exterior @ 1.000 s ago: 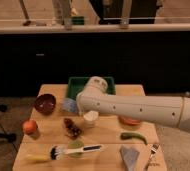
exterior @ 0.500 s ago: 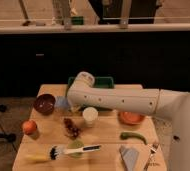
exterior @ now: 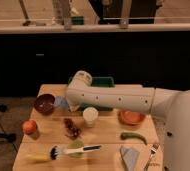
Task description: Wipe purple bowl with sponge
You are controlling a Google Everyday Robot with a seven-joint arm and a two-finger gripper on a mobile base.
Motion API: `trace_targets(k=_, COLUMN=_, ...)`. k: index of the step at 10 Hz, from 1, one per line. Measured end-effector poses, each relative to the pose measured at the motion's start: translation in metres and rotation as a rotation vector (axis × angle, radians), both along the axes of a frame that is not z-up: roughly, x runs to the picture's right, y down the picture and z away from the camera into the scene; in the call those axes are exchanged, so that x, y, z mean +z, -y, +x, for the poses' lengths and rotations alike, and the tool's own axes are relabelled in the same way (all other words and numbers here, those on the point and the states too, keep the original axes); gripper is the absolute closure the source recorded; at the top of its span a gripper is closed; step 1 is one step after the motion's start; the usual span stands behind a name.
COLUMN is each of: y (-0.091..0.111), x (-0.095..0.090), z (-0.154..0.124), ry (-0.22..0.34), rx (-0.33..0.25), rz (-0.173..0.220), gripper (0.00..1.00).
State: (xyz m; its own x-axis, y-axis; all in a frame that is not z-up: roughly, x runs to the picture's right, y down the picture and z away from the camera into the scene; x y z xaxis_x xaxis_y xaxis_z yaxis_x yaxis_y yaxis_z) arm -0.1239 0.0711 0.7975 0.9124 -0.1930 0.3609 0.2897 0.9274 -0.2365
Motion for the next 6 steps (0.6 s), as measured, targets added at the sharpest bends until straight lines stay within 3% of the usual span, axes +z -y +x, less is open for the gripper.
trace_targets(k=6, y=0.0045, x=0.0013, z=-0.002, ry=-0.007, rx=-0.015, rz=0.013, gripper=1.0)
